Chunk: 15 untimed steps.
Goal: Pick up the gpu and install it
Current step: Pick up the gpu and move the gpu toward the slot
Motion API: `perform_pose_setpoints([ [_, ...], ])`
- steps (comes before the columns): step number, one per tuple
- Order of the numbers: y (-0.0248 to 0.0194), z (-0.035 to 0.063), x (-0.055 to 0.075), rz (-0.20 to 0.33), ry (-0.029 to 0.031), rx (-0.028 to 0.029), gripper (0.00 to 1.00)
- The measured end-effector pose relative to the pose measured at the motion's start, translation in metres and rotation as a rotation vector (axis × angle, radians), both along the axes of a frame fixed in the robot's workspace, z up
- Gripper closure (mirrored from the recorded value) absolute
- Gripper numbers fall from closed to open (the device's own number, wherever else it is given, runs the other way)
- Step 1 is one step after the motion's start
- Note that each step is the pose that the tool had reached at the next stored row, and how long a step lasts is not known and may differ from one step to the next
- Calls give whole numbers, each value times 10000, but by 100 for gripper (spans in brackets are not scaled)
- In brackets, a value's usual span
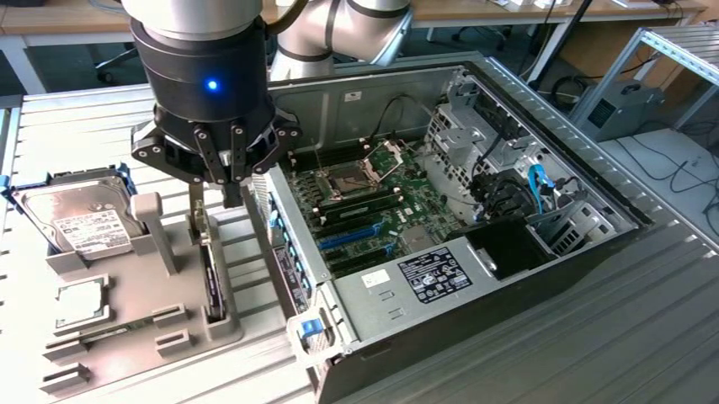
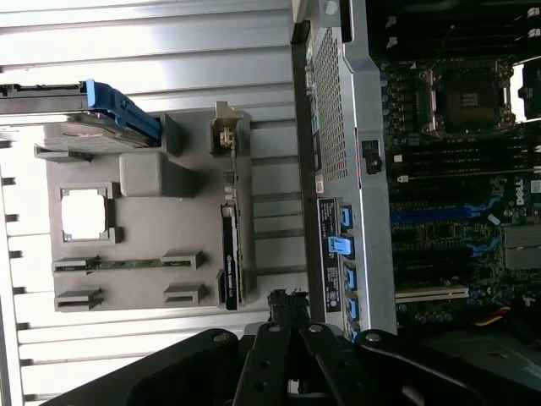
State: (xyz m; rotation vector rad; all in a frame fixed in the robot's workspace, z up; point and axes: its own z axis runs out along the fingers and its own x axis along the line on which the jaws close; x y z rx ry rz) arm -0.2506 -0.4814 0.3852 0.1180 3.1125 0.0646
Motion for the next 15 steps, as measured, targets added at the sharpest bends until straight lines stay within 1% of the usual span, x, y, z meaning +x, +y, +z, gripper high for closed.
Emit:
perform_pose_setpoints([
  [5, 0, 0, 0, 0, 0, 0, 89],
  [9, 0, 0, 0, -1, 0, 1, 64],
  [10, 0, 0, 0, 0, 0, 0, 64],
  [11, 0, 0, 0, 0, 0, 0, 58],
  [12, 0, 0, 0, 0, 0, 0, 58],
  [13, 0, 0, 0, 0, 0, 0, 52],
  [15, 0, 0, -2, 1, -1, 1, 52],
])
